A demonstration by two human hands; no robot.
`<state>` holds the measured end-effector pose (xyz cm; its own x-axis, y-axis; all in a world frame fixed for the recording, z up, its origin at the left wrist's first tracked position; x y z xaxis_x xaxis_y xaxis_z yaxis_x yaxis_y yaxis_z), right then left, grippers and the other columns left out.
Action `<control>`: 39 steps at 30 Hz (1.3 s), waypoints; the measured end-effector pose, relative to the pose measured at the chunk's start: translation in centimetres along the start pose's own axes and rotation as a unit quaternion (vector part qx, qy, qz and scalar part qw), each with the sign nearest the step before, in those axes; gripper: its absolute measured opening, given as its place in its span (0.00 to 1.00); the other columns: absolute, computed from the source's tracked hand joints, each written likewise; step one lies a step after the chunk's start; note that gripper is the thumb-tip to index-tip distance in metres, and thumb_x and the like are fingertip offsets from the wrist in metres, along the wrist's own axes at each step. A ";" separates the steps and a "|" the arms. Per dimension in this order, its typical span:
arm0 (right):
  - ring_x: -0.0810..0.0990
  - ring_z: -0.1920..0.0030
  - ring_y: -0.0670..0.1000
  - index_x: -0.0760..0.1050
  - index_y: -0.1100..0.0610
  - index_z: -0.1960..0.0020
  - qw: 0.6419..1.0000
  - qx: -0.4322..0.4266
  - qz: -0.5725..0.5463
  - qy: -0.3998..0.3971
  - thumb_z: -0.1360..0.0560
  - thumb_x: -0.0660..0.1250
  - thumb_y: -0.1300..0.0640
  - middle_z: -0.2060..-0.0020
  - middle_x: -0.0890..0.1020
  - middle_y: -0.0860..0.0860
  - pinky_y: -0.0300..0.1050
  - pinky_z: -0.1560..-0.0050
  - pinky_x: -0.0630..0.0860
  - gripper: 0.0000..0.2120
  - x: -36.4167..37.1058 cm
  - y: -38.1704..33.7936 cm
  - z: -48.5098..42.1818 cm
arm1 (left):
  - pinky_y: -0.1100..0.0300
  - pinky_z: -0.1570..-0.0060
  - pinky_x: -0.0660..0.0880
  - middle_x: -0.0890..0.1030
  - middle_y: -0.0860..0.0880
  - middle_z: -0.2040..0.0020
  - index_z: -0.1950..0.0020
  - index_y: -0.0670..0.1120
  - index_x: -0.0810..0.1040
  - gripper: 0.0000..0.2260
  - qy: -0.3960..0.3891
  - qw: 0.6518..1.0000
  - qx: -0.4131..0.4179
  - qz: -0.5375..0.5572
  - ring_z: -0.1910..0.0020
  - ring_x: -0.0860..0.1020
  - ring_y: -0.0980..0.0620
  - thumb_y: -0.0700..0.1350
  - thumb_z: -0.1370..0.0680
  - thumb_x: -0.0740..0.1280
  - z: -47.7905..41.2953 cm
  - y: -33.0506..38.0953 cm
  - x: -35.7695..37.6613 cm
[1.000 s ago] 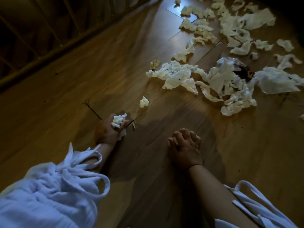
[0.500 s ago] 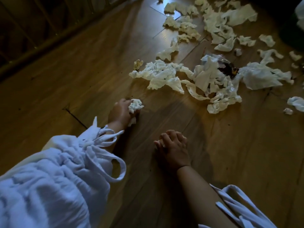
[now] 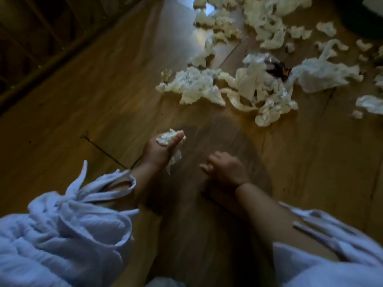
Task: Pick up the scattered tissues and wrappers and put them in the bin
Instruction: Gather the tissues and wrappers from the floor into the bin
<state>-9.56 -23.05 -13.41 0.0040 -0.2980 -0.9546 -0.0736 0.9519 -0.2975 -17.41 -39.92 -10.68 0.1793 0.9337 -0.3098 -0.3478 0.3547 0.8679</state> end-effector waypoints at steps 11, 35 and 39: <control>0.72 0.68 0.43 0.74 0.57 0.62 0.844 0.401 -0.300 0.190 0.26 0.59 0.40 0.67 0.76 0.50 0.34 0.70 0.65 0.20 -16.8 0.7 7.6 | 0.55 0.57 0.77 0.82 0.50 0.62 0.51 0.45 0.82 0.14 -0.083 0.994 -0.035 0.055 0.62 0.80 0.52 0.54 0.28 0.70 8.3 13.3 1.7; 0.71 0.70 0.45 0.76 0.53 0.57 0.549 0.595 -0.561 0.173 0.25 0.61 0.42 0.71 0.72 0.46 0.40 0.70 0.67 0.15 -54.2 12.5 7.3 | 0.67 0.74 0.67 0.70 0.48 0.74 0.67 0.43 0.72 0.17 -0.189 0.982 0.002 0.029 0.78 0.69 0.58 0.54 0.27 0.69 17.5 55.1 15.1; 0.70 0.69 0.49 0.73 0.52 0.63 0.498 0.589 -0.607 0.193 0.23 0.58 0.45 0.71 0.72 0.50 0.43 0.66 0.66 0.15 -57.4 17.5 6.9 | 0.74 0.79 0.65 0.70 0.54 0.83 0.73 0.47 0.68 0.19 -0.190 0.981 -0.015 0.024 0.83 0.68 0.64 0.50 0.24 0.67 17.8 58.5 20.4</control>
<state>-4.21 11.17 36.07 -0.8751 -0.4811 -0.0521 0.3868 -0.6308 -0.6727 -17.68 -0.96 40.67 0.4895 0.8666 -0.0966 -0.3897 0.3166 0.8648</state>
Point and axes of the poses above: each hand's wrist, its own z-axis away from the middle knuckle, its own x-axis out of the palm, y = z × x, the point moved 4 cm from there along -z, towards the middle knuckle
